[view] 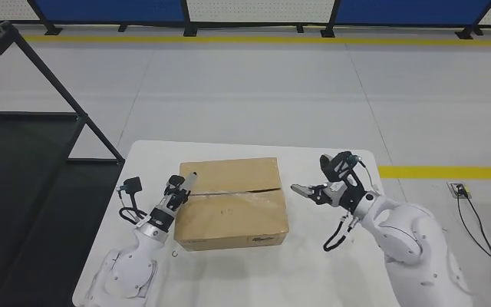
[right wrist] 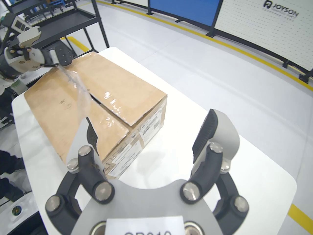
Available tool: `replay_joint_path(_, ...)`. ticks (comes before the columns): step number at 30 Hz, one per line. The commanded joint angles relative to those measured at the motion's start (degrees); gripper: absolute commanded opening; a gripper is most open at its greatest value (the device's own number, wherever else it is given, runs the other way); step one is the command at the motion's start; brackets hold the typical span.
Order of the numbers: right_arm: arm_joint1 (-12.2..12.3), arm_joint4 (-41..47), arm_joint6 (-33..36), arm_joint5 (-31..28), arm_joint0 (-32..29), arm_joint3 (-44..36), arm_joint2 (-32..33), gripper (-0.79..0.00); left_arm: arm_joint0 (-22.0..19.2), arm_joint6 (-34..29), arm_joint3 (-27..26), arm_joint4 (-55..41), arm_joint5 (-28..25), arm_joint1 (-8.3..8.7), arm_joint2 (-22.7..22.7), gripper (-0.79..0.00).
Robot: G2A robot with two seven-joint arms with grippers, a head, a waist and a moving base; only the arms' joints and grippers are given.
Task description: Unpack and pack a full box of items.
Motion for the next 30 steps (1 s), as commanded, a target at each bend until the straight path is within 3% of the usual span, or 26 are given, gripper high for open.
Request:
replay_joint_path(1,0.16,-4.03,-3.2,-0.72,-0.82,-1.12,-0.52,0.0,0.04,0.11,0.02,-0.08,-0.06,0.0,-0.07,0.0)
replay_joint_path(4,0.75,-11.4,-8.08,-5.98,-2.89,-2.63,-1.09,0.0,0.21,0.17,-0.1,0.02,-0.14,0.01,-0.21,0.0)
replay_joint_path(7,1.75,-19.96,-11.1,-15.36,-4.94,-4.41,-1.46,0.0,0.38,0.23,-0.23,0.0,-0.23,0.03,-0.42,0.0)
replay_joint_path(9,2.07,-23.95,-12.45,-15.78,-6.36,-5.42,-1.28,0.0,0.43,0.19,-0.28,-0.02,-0.25,0.04,-0.48,0.0)
replay_joint_path(17,2.07,-23.95,-12.45,-15.78,-6.36,-5.42,-1.28,0.0,0.36,0.1,-0.38,0.15,0.01,0.01,-0.41,0.0)
replay_joint_path(20,2.2,-30.42,-13.58,-14.49,-7.04,-8.93,-3.76,0.0,0.2,0.03,-0.36,0.28,0.1,-0.02,-0.2,0.0)
replay_joint_path(25,2.44,-48.37,-16.77,-6.5,-9.89,-13.35,-9.84,0.0,0.18,0.01,-0.49,0.39,0.24,-0.03,-0.16,0.0)
replay_joint_path(30,2.06,-58.4,-13.78,-0.24,-10.41,-13.55,-15.58,0.0,0.23,0.07,-0.55,0.34,0.29,-0.05,-0.17,0.0)
